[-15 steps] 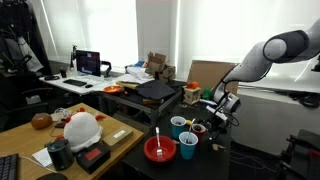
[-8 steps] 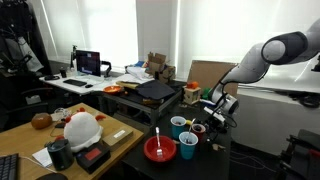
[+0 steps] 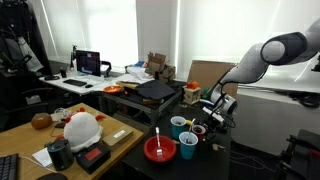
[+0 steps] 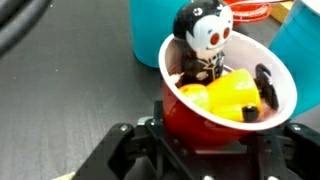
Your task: Pick the blue cup and pour some of its contents in the bowl
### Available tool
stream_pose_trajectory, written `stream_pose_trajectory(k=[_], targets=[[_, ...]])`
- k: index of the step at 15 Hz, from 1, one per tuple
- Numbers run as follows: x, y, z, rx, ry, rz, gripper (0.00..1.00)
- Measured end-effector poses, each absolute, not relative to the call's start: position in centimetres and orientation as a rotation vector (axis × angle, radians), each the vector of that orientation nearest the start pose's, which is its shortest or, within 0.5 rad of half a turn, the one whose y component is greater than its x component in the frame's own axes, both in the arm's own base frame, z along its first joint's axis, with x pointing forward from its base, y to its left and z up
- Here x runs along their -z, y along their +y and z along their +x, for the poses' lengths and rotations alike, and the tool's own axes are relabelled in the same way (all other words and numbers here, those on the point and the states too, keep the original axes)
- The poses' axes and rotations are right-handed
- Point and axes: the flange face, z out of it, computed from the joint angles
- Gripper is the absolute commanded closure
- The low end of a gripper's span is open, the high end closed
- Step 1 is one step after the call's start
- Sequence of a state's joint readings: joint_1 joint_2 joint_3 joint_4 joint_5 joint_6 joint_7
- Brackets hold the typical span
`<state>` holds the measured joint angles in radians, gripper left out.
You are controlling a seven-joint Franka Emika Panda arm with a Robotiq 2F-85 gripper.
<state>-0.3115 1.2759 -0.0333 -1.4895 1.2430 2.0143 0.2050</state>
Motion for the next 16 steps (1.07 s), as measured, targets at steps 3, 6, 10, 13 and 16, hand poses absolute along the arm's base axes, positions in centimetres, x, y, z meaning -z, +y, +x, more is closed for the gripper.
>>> stream_pose_trajectory(k=[3, 6, 10, 13, 16], targets=[[10.58, -14.14, 55.7, -0.677, 1.55, -1.579, 0.85], [10.51, -14.17, 55.81, -0.675, 1.549, -1.58, 0.92], [10.4, -14.29, 55.98, -0.669, 1.548, -1.584, 0.92], [10.22, -14.16, 56.18, -0.667, 1.544, -1.59, 0.92], [9.79, -13.85, 56.56, -0.665, 1.532, -1.609, 0.92]])
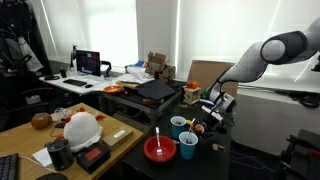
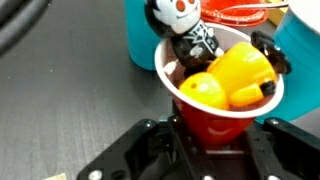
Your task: Pick the blue cup and pour some of its contents in the bowl
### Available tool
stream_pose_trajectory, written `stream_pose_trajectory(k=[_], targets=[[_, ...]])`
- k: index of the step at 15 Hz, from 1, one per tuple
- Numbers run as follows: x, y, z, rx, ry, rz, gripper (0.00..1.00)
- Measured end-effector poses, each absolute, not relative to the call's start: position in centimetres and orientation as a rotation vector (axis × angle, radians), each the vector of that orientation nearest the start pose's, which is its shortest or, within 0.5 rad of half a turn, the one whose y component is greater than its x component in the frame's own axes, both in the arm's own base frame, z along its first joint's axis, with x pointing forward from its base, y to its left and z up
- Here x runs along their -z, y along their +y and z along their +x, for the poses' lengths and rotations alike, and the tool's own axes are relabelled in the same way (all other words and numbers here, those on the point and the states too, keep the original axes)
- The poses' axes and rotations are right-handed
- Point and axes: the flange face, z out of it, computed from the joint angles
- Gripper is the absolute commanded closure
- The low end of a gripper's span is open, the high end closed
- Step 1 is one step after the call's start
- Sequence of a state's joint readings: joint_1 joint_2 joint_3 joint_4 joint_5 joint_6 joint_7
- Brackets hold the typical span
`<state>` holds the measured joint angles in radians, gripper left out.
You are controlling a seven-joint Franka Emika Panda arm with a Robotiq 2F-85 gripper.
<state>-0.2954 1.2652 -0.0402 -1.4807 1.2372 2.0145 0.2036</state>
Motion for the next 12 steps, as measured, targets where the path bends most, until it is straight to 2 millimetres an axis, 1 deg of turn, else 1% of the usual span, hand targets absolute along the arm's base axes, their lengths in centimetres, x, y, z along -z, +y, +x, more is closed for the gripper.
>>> stream_pose_trajectory(k=[5, 12], targets=[[8.2, -13.9, 57.3, -0.653, 1.512, -1.668, 0.92], [6.2, -15.6, 57.3, -0.641, 1.506, -1.755, 0.92]])
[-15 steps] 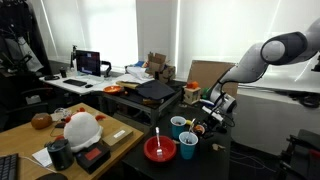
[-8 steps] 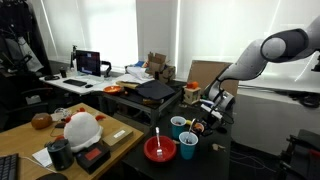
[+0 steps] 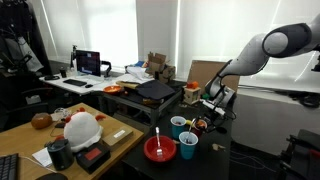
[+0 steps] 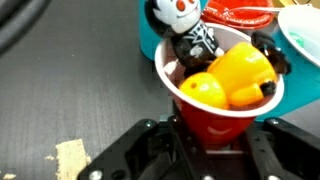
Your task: Pick the blue cup and pour some of its contents in the bowl
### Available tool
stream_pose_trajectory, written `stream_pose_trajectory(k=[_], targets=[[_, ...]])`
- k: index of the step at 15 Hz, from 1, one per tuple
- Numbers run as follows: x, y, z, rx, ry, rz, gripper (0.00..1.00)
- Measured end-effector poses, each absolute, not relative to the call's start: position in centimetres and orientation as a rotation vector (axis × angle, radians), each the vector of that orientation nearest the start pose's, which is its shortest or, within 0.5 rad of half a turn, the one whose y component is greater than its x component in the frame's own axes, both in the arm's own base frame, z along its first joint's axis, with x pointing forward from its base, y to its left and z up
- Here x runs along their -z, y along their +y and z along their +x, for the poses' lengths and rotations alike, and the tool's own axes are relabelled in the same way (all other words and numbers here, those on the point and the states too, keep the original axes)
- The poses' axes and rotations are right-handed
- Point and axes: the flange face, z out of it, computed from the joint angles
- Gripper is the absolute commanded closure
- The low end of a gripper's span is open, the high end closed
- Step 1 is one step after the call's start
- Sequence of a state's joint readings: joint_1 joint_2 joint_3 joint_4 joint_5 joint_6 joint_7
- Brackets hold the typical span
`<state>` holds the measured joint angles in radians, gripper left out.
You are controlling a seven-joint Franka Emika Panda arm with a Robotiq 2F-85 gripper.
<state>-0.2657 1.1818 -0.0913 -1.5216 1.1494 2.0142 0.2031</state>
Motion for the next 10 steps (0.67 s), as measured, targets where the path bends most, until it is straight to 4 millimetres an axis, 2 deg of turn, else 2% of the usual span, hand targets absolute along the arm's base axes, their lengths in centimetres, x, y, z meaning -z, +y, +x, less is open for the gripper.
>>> stream_pose_trajectory(k=[10], targets=[[4.2, -17.0, 56.6, -0.639, 1.501, -1.812, 0.92]])
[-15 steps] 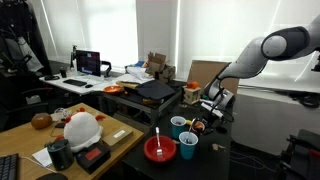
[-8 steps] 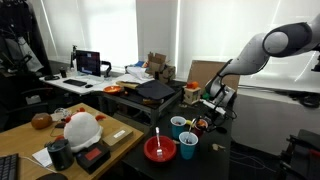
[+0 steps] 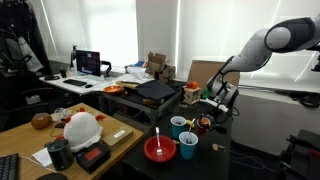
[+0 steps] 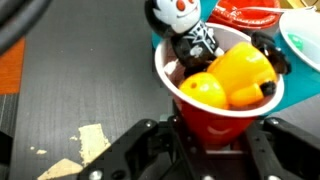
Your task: Pick the blue cup and pour some of its contents in the bowl
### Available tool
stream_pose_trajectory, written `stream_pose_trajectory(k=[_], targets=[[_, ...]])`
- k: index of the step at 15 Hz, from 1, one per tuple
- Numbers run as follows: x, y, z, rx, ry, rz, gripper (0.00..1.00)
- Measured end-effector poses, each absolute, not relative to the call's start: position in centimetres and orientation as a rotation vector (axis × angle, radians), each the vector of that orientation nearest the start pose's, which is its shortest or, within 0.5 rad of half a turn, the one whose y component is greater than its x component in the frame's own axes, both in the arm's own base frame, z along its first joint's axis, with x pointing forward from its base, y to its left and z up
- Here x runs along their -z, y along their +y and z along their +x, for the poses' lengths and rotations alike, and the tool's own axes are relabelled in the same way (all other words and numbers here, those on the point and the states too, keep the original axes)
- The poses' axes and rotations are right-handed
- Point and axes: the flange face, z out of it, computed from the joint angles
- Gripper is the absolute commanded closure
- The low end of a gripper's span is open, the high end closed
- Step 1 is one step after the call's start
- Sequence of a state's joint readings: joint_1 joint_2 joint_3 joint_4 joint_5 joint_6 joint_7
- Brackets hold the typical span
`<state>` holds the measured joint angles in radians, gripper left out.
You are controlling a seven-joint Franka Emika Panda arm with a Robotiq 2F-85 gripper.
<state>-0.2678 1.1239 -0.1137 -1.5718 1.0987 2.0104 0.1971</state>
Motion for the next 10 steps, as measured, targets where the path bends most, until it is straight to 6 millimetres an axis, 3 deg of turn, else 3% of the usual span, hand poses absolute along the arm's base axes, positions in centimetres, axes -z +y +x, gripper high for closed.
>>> stream_pose_trajectory(k=[10], targets=[[-2.6, -17.8, 56.7, -0.566, 1.45, -1.859, 0.92]])
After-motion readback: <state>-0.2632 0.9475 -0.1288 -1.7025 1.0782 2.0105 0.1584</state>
